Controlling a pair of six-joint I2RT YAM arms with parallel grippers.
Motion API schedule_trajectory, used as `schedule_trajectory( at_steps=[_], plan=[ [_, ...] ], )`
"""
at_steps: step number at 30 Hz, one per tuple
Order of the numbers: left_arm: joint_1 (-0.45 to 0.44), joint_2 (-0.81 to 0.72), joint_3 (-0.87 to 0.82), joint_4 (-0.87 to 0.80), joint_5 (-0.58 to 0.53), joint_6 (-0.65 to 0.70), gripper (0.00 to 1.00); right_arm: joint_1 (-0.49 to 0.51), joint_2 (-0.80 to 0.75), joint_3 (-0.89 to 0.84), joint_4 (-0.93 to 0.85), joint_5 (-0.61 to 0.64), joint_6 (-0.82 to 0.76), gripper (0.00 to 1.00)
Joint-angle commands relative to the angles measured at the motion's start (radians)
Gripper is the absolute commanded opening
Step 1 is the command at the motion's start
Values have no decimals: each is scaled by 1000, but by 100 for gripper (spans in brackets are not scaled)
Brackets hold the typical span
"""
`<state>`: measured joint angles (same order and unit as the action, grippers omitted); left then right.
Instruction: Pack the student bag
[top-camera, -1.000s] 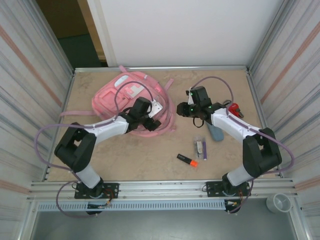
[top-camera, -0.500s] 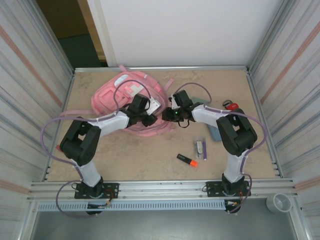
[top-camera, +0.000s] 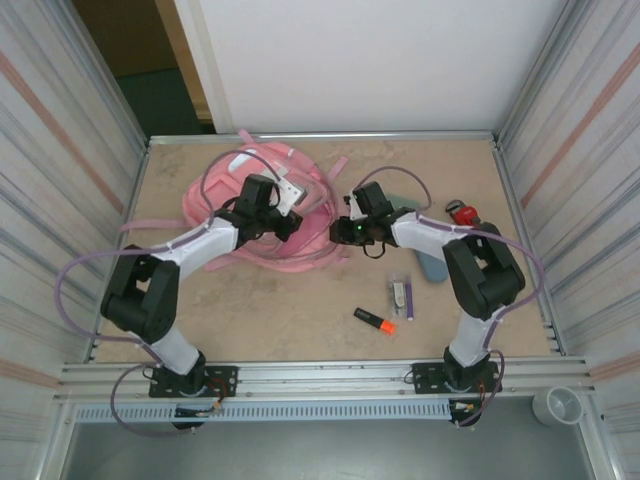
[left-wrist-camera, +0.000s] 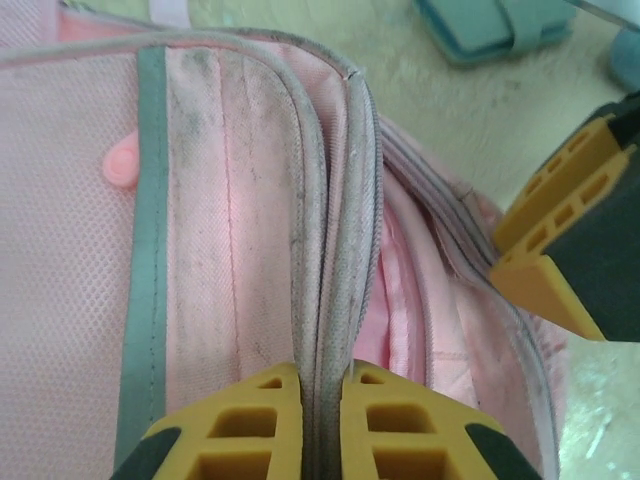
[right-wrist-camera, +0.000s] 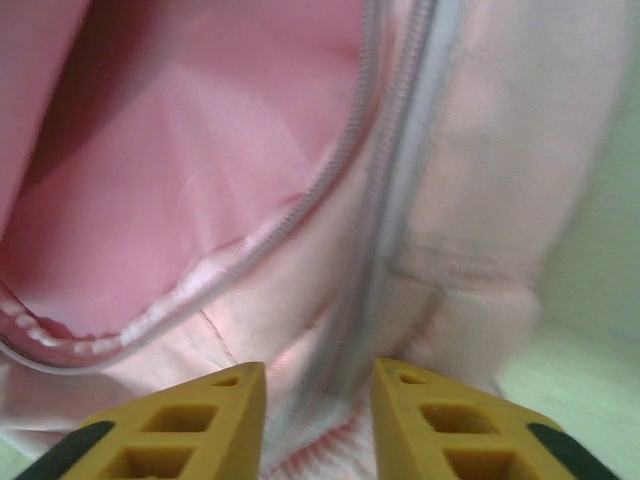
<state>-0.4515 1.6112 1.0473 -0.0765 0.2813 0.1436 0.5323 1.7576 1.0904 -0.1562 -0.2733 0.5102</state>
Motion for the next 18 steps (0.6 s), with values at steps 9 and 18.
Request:
schedule_trajectory(
  at_steps=[9,18],
  plan=[
    [89,-131,-38,136,117,-94,0,-232,-232,40,-551,485,-143,99],
    [92,-135,-62,172,123,-114,0,-354,-289,-162,-568,336,-97,99]
  ],
)
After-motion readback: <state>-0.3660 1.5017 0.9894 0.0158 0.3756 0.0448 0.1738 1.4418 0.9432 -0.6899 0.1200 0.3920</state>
